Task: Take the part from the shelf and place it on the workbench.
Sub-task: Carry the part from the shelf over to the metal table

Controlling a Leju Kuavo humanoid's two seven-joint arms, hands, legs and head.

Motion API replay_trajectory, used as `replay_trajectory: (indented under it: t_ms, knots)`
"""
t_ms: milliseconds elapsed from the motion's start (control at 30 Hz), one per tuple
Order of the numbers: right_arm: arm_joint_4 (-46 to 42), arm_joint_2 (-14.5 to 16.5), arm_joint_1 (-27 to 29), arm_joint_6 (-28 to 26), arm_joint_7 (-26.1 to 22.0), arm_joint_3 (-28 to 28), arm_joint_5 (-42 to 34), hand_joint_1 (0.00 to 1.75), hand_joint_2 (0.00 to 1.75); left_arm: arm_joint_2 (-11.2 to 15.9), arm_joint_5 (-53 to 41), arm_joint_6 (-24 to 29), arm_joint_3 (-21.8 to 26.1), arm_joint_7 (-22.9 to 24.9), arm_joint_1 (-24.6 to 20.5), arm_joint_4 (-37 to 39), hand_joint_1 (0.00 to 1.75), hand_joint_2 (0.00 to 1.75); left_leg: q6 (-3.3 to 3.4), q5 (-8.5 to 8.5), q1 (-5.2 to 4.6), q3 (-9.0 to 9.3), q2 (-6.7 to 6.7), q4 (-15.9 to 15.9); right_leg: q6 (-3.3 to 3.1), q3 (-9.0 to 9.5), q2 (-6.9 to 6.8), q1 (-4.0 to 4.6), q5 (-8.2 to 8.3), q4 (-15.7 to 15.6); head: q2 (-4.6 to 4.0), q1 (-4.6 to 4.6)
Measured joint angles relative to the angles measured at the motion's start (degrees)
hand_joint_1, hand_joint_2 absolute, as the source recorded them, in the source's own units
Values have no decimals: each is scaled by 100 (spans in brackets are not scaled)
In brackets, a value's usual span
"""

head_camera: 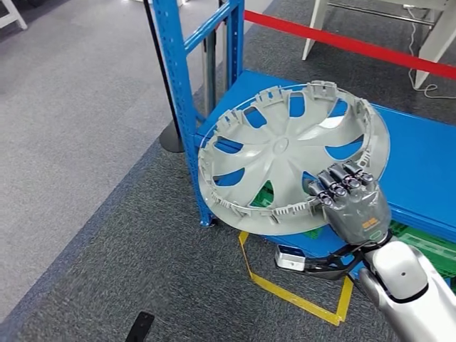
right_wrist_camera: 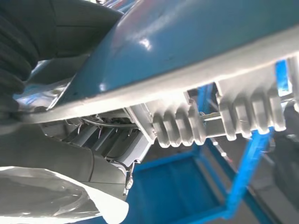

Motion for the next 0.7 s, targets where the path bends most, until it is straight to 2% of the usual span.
replay_trajectory:
  t_ms: [67,100,133,200,233,267,300,333,367,400,433,500,567,600,633,700]
  knots:
    - [33,7,-72,32,4,69,31,175,175,3,-2,-3,-4,9,15,-1,0,175,59,19,7,-7,-132,-26,57,23,-77,-11,-35,-13,0,5]
    - [50,10,-109,48,5,108,39,175,175,4,-3,-5,-9,10,18,-1,0,175,101,38,19,3,-207,-50,78,1,15,-25,-97,44,0,9]
    - [67,11,-139,62,7,145,45,175,175,4,-6,-8,-14,10,11,-2,0,175,145,58,33,13,-281,-77,89,-79,175,-36,-207,213,0,19]
    - [101,13,-193,84,10,210,49,175,175,2,-13,-20,-23,11,-14,-2,0,175,203,78,45,19,-429,-96,84,-421,550,-43,-530,888,0,43]
    - [120,14,-215,95,12,244,50,175,175,1,-15,-27,-26,11,-22,-2,0,175,215,79,42,18,-509,-95,84,-631,635,-41,-665,1279,0,49]
    - [141,14,-236,110,13,281,50,175,175,-1,-17,-34,-28,12,-21,-2,0,175,218,78,40,21,-595,-94,88,-792,672,-41,-712,1545,0,50]
    - [161,15,-260,127,14,319,49,175,175,-1,-19,-38,-29,14,-17,-2,0,175,218,78,41,23,-683,-89,94,-869,687,-44,-650,1618,0,49]
    - [182,15,-289,148,14,357,48,175,175,-1,-20,-41,-31,16,-13,-2,0,175,214,77,47,26,-772,-79,100,-836,701,-53,-475,1459,0,49]
    - [201,15,-324,168,16,392,46,175,175,-2,-20,-42,-32,18,-13,-2,0,175,203,71,57,26,-859,-59,108,-710,749,-71,-237,1119,0,49]
    - [219,15,-366,185,19,423,42,175,175,-1,-20,-43,-34,20,-15,-2,0,175,182,60,62,15,-938,-29,119,-557,875,-97,-52,754,0,51]
    - [234,16,-411,199,25,452,36,175,175,0,-20,-43,-36,20,-22,-2,0,175,154,46,65,-14,-1016,20,125,-410,1001,-123,64,439,0,47]
    - [260,19,-489,240,44,504,17,175,175,4,-20,-42,-38,21,-25,-2,0,175,81,51,73,-85,-1151,74,121,-277,1154,-138,87,195,0,42]
    - [280,19,-571,305,72,559,-15,175,175,13,-20,-38,-38,22,-8,-3,0,175,16,81,93,-126,-1265,67,78,-247,1038,-129,101,170,0,42]
    - [290,16,-620,342,85,585,-36,175,175,11,-19,-34,-39,22,3,-3,0,175,-13,60,86,-146,-1214,94,49,-231,970,-132,112,154,0,34]
    - [301,12,-677,379,97,606,-60,175,175,10,-19,-32,-41,22,7,-4,0,175,-42,-17,77,-204,-1075,217,8,-214,890,-135,120,136,0,11]
    - [320,3,-794,451,108,634,-107,175,175,2,-18,-27,-51,25,0,-4,0,175,-97,-314,76,-461,-682,794,-56,-189,735,-112,113,119,0,-32]
